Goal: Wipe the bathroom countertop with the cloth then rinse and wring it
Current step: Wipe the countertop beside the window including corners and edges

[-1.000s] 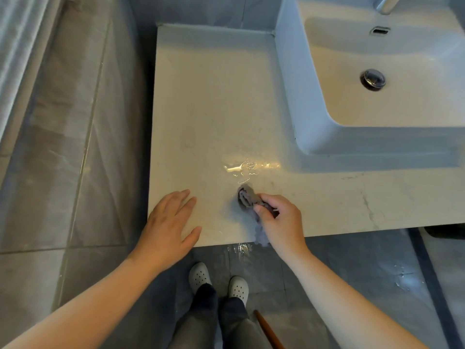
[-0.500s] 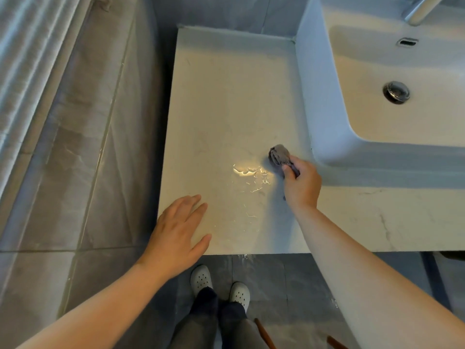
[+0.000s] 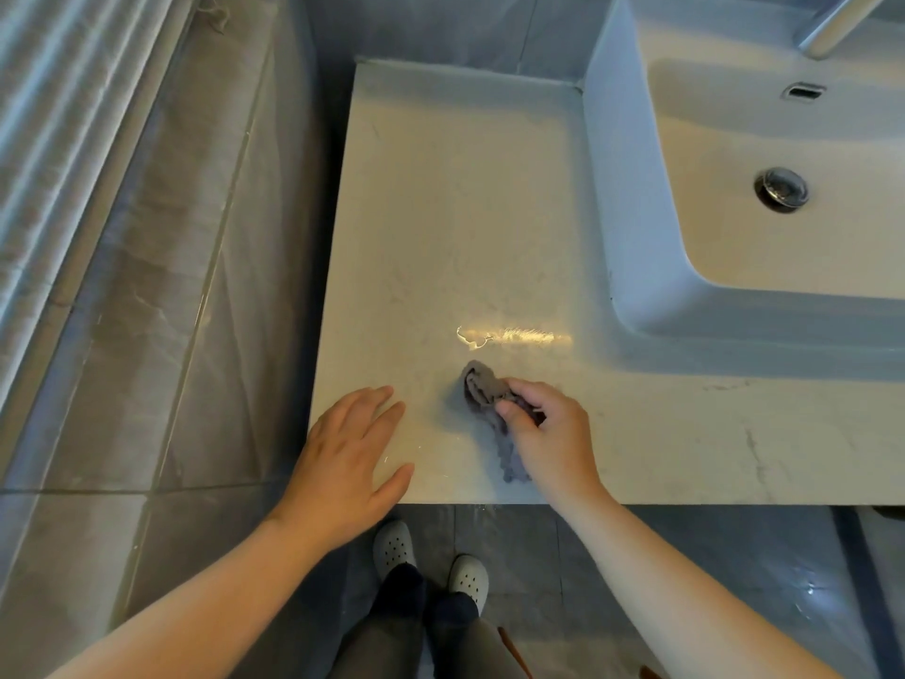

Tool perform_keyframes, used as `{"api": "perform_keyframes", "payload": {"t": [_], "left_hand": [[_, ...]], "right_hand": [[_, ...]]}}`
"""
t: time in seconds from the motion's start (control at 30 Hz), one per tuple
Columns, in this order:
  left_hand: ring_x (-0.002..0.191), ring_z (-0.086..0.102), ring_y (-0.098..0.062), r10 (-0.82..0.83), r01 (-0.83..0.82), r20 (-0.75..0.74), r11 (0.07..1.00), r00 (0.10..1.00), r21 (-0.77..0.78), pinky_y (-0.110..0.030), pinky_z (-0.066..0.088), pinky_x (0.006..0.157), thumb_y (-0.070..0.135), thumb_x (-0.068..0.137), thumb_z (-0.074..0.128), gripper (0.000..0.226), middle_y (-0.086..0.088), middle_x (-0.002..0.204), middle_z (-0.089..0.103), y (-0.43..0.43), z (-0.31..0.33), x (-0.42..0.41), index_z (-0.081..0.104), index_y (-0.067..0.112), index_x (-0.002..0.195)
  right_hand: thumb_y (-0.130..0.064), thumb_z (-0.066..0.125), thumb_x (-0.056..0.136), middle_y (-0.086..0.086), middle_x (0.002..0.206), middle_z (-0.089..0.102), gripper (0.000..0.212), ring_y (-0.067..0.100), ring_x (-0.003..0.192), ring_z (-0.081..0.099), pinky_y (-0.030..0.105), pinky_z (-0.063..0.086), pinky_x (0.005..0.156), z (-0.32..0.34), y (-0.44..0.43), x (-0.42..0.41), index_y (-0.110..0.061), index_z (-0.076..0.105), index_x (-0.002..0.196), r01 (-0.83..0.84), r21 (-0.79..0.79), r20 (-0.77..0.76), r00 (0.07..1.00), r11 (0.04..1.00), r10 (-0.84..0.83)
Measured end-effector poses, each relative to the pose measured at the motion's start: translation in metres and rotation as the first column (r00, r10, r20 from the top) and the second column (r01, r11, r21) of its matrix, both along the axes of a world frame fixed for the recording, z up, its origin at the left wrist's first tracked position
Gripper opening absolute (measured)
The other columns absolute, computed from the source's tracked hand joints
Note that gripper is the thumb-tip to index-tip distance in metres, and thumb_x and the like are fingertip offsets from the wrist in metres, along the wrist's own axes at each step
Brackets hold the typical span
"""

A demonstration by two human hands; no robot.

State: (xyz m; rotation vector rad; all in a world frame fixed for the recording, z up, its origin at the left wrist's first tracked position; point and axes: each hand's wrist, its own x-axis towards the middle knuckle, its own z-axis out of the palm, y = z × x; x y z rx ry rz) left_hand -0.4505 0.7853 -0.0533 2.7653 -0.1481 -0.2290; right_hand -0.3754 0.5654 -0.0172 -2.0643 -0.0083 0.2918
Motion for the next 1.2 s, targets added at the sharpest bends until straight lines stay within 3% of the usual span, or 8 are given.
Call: {"api": "perform_keyframes", "payload": {"t": [0.13,0.27,0.37,0.47,0.73,0.97,1.1,1.2], "left_hand": [[0.138,0.024,-0.021,0.011,-0.011,-0.011,1.000,1.000,-0.007,-0.038,0.024,0.111,0.056,0.087,0.040,0.066,-0.001,0.151,0.032,-0.001,-0.001,0.000,0.043,0.017,0.140],[0.137,0.027,-0.021,0.020,-0.020,0.001,1.000,1.000,-0.021,-0.040,0.028,0.111,0.055,0.087,0.040,0.066,-0.001,0.150,0.033,-0.003,-0.001,0.000,0.045,0.016,0.139],[0.136,0.029,-0.022,0.022,-0.021,0.012,1.000,1.000,-0.022,-0.040,0.028,0.110,0.054,0.087,0.041,0.065,-0.002,0.149,0.035,-0.004,-0.002,0.001,0.046,0.015,0.138],[0.137,0.028,-0.022,0.022,-0.022,0.015,0.999,1.000,-0.028,-0.039,0.027,0.111,0.054,0.087,0.042,0.065,-0.001,0.149,0.033,-0.003,-0.002,0.000,0.045,0.016,0.139],[0.126,0.041,-0.021,0.042,-0.037,0.069,0.996,0.997,-0.082,-0.038,0.040,0.104,0.045,0.087,0.046,0.059,-0.007,0.137,0.047,0.000,0.013,0.003,0.052,0.006,0.131],[0.126,0.041,-0.023,0.191,-0.188,0.065,0.981,0.979,-0.047,-0.040,0.040,0.104,0.046,0.086,0.042,0.063,-0.009,0.136,0.047,0.009,0.012,-0.019,0.051,0.003,0.132],[0.132,0.029,-0.017,0.225,-0.224,0.019,0.974,0.974,-0.026,-0.030,0.029,0.106,0.051,0.086,0.035,0.070,-0.005,0.143,0.040,0.016,0.005,-0.024,0.044,0.006,0.138],[0.133,0.028,-0.016,0.224,-0.224,0.021,0.974,0.974,-0.028,-0.029,0.028,0.105,0.051,0.086,0.036,0.069,-0.004,0.144,0.039,0.015,0.003,-0.025,0.045,0.006,0.138]], "right_hand": [[-0.006,0.062,0.087,-0.007,0.093,0.068,0.024,0.003,0.082,0.060,0.012,0.045,0.075,0.011,-0.013,0.055,-0.017,0.070,0.107,0.211,-0.014,0.153,0.967,0.977,-0.206],[-0.007,0.055,0.090,0.003,0.077,0.063,0.015,0.012,0.058,0.054,0.009,0.040,0.048,-0.001,-0.017,0.106,-0.012,0.069,0.092,0.246,-0.174,0.169,0.961,0.953,-0.217],[-0.014,0.052,0.088,0.006,0.078,0.064,0.014,0.028,0.070,0.060,0.028,0.047,0.058,-0.026,-0.011,0.115,-0.017,0.066,0.089,0.215,-0.257,0.186,0.968,0.942,-0.170],[-0.010,0.056,0.087,0.006,0.094,0.066,0.022,0.024,0.087,0.058,0.024,0.035,0.069,-0.038,0.004,0.105,-0.015,0.068,0.104,0.148,-0.271,0.217,0.972,0.951,-0.090],[-0.010,0.057,0.090,-0.001,0.108,0.066,0.028,0.013,0.101,0.055,0.020,0.042,0.087,-0.042,0.029,0.041,-0.014,0.065,0.117,-0.068,-0.225,0.251,0.960,0.972,0.125],[-0.010,0.060,0.089,-0.012,0.097,0.065,0.028,0.010,0.090,0.058,0.015,0.045,0.078,-0.028,0.028,0.005,-0.023,0.068,0.112,-0.193,-0.121,0.092,0.975,0.974,0.205],[-0.005,0.063,0.087,-0.011,0.091,0.065,0.029,-0.004,0.083,0.057,0.001,0.039,0.071,-0.006,0.020,0.036,-0.022,0.068,0.110,-0.060,-0.048,0.106,0.992,0.997,0.065],[-0.006,0.062,0.086,-0.004,0.093,0.066,0.026,0.007,0.081,0.057,-0.001,0.035,0.069,-0.002,0.022,0.081,-0.017,0.070,0.108,0.039,-0.100,0.206,0.978,0.994,-0.018]]}}
